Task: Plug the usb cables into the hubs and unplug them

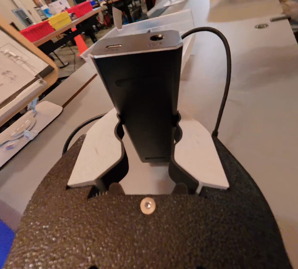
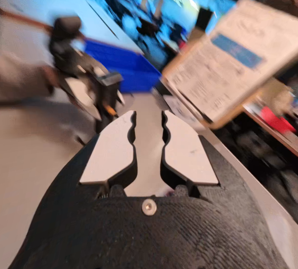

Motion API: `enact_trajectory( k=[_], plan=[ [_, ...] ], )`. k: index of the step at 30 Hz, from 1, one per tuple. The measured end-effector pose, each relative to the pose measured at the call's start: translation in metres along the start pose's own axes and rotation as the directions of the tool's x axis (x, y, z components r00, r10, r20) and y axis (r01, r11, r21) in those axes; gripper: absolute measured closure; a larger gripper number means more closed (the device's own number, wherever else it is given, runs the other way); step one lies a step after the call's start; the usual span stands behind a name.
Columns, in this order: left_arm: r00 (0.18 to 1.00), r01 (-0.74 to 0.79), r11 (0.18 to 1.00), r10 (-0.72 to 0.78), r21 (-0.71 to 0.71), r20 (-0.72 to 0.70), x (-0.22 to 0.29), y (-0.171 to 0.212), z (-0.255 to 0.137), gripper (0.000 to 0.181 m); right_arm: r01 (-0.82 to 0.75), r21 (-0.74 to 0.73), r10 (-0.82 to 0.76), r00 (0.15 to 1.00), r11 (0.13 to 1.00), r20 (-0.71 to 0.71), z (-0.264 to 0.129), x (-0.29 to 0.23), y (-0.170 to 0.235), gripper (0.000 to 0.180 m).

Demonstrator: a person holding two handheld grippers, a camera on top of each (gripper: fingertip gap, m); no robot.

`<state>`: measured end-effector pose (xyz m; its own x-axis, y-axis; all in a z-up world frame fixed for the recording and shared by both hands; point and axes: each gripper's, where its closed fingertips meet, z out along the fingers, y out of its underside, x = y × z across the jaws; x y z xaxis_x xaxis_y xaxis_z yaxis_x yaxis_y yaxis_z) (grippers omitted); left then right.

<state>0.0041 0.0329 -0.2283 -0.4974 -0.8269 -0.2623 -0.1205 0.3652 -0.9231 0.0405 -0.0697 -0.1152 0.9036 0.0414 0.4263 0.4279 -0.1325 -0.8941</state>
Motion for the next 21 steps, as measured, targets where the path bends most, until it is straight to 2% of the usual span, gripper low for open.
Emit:
enact_trajectory(
  k=[1, 2, 5, 7, 10, 14, 21],
  plan=[
    [0.999, -0.023, 1.000, 0.022, -0.002, -0.032, 0.007, 0.000, 0.002, 0.119, -0.021, 0.076, 0.012, 0.993, 0.997, 0.116, 0.008, -0.022, -0.014, 0.152],
    [0.997, -0.036, 0.999, 0.036, 0.000, -0.072, 0.014, -0.001, 0.004, 0.119, -0.039, 0.088, 0.018, 0.973, 0.995, 0.229, 0.018, -0.043, -0.016, 0.151],
    [0.984, -0.067, 0.997, 0.073, 0.044, -0.164, 0.033, -0.006, 0.006, 0.119, 0.005, -0.103, 0.032, 0.934, 0.995, 0.356, 0.053, -0.070, 0.026, 0.150],
    [0.977, -0.065, 0.995, 0.078, 0.073, -0.199, 0.040, -0.009, 0.007, 0.119, -0.010, -0.138, 0.072, 0.888, 0.990, 0.455, 0.063, -0.089, 0.040, 0.150],
    [0.967, -0.047, 0.992, 0.075, 0.120, -0.243, 0.046, -0.010, 0.004, 0.119, -0.009, -0.195, 0.095, 0.896, 0.981, 0.434, 0.072, -0.090, 0.055, 0.151],
    [0.961, 0.003, 0.983, 0.048, 0.182, -0.272, 0.046, -0.014, 0.000, 0.119, -0.086, -0.162, 0.158, 0.848, 0.983, 0.506, 0.069, -0.101, 0.049, 0.161],
    [0.955, 0.016, 0.971, 0.057, 0.239, -0.293, 0.047, -0.019, -0.007, 0.119, -0.116, -0.165, 0.186, 0.834, 0.979, 0.519, 0.073, -0.109, 0.047, 0.164]
  ],
)
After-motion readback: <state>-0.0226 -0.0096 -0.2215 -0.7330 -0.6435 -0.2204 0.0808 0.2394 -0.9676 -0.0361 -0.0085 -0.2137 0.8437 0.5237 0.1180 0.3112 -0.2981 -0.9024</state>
